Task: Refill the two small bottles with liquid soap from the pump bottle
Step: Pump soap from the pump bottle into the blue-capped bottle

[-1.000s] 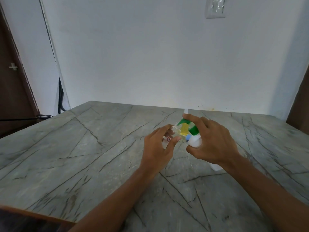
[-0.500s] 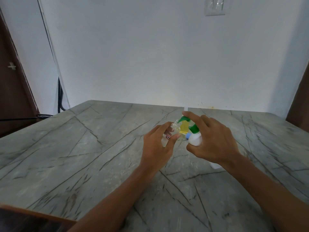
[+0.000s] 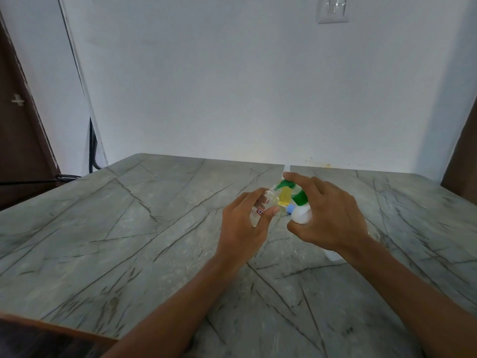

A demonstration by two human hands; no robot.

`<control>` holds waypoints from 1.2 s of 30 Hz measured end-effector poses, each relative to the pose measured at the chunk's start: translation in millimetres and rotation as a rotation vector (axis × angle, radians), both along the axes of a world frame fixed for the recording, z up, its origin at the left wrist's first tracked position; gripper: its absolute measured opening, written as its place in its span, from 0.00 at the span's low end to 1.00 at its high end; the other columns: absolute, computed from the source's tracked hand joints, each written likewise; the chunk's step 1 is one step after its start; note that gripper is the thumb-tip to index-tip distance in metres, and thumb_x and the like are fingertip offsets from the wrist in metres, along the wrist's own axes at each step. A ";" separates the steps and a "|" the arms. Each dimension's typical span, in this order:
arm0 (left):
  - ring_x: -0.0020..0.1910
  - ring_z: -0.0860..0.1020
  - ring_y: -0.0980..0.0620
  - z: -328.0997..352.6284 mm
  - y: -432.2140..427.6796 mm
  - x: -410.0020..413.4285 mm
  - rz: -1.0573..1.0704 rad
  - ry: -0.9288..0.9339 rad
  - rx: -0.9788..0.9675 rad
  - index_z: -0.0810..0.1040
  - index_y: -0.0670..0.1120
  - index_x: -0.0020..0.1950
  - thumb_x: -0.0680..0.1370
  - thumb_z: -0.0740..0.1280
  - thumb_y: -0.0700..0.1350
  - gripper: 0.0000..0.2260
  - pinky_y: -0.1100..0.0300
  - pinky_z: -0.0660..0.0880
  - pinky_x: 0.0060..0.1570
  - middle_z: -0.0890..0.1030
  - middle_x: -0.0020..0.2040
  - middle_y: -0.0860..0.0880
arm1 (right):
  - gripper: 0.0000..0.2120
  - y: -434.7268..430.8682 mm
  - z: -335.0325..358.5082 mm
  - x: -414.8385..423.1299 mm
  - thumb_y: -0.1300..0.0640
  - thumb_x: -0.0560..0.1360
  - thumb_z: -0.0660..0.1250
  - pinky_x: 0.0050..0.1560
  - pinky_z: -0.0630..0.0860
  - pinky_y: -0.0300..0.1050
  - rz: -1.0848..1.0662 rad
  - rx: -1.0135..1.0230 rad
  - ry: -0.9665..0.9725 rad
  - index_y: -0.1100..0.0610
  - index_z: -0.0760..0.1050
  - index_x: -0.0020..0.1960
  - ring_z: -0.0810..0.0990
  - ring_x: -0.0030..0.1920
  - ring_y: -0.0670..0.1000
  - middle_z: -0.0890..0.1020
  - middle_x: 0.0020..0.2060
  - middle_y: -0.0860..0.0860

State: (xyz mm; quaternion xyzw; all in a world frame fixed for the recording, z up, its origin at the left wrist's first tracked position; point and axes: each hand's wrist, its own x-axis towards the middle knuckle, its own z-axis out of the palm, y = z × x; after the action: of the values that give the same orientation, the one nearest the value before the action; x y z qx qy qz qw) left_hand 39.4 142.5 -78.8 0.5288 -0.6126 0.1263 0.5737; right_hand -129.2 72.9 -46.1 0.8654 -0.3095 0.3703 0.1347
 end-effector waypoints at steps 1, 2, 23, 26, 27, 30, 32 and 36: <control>0.43 0.77 0.60 -0.3 0.1 -0.4 -0.002 0.000 0.003 0.78 0.47 0.59 0.74 0.70 0.53 0.17 0.70 0.75 0.42 0.81 0.47 0.55 | 0.42 -0.3 -0.3 0.1 0.38 0.58 0.70 0.37 0.76 0.44 0.001 -0.002 -0.003 0.44 0.61 0.70 0.76 0.39 0.50 0.80 0.46 0.49; 0.43 0.77 0.60 -0.5 0.2 -0.8 -0.004 0.001 0.008 0.78 0.47 0.60 0.74 0.70 0.53 0.17 0.70 0.75 0.42 0.81 0.47 0.55 | 0.42 -0.5 -0.6 0.3 0.38 0.58 0.71 0.38 0.75 0.43 0.004 -0.005 -0.009 0.44 0.62 0.69 0.77 0.39 0.51 0.81 0.46 0.50; 0.45 0.78 0.63 1.1 -1.1 -0.4 -0.024 0.077 0.007 0.77 0.51 0.60 0.73 0.70 0.55 0.18 0.71 0.75 0.44 0.78 0.47 0.60 | 0.44 5.3 -1.8 -2.6 0.40 0.59 0.72 0.35 0.68 0.38 -0.001 -0.031 -0.008 0.47 0.62 0.73 0.70 0.37 0.47 0.78 0.43 0.48; 0.45 0.78 0.62 0.6 -1.3 -0.2 -0.020 0.073 0.007 0.77 0.51 0.60 0.73 0.70 0.56 0.18 0.69 0.76 0.43 0.79 0.47 0.59 | 0.44 4.7 -1.0 -2.6 0.40 0.59 0.71 0.35 0.70 0.39 0.004 -0.022 -0.009 0.46 0.62 0.72 0.72 0.37 0.48 0.78 0.43 0.48; 0.45 0.78 0.62 0.2 -1.1 -0.1 -0.019 0.073 0.005 0.77 0.51 0.60 0.73 0.70 0.56 0.18 0.69 0.76 0.43 0.79 0.47 0.59 | 0.44 4.5 -0.7 -2.3 0.39 0.59 0.71 0.35 0.71 0.40 0.006 -0.015 -0.009 0.46 0.61 0.72 0.73 0.37 0.49 0.78 0.43 0.48; 0.45 0.78 0.62 0.1 -0.4 -0.3 -0.020 0.076 0.010 0.77 0.51 0.60 0.72 0.69 0.57 0.19 0.69 0.77 0.44 0.79 0.48 0.59 | 0.43 4.0 -0.2 -1.0 0.38 0.58 0.70 0.37 0.73 0.41 0.006 -0.005 -0.009 0.45 0.61 0.71 0.75 0.38 0.50 0.80 0.45 0.49; 0.45 0.78 0.62 0.3 -0.1 -0.8 -0.025 0.070 0.009 0.77 0.51 0.60 0.72 0.68 0.58 0.19 0.69 0.76 0.44 0.79 0.48 0.59 | 0.43 3.3 -0.2 -0.9 0.38 0.58 0.70 0.38 0.75 0.43 0.006 -0.002 -0.011 0.44 0.61 0.70 0.76 0.39 0.51 0.80 0.46 0.50; 0.45 0.78 0.63 -1.2 0.3 -1.2 -0.029 0.035 0.021 0.78 0.49 0.60 0.73 0.69 0.56 0.18 0.70 0.75 0.44 0.80 0.48 0.59 | 0.40 1.2 -1.9 -2.1 0.39 0.58 0.71 0.39 0.75 0.44 0.026 -0.009 -0.045 0.46 0.64 0.67 0.78 0.39 0.52 0.81 0.47 0.51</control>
State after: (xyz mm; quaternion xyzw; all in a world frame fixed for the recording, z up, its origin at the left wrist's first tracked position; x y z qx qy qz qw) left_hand 38.1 142.7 -80.0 0.5280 -0.6113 0.1026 0.5805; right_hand -131.4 74.0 -47.9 0.8601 -0.2996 0.3928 0.1270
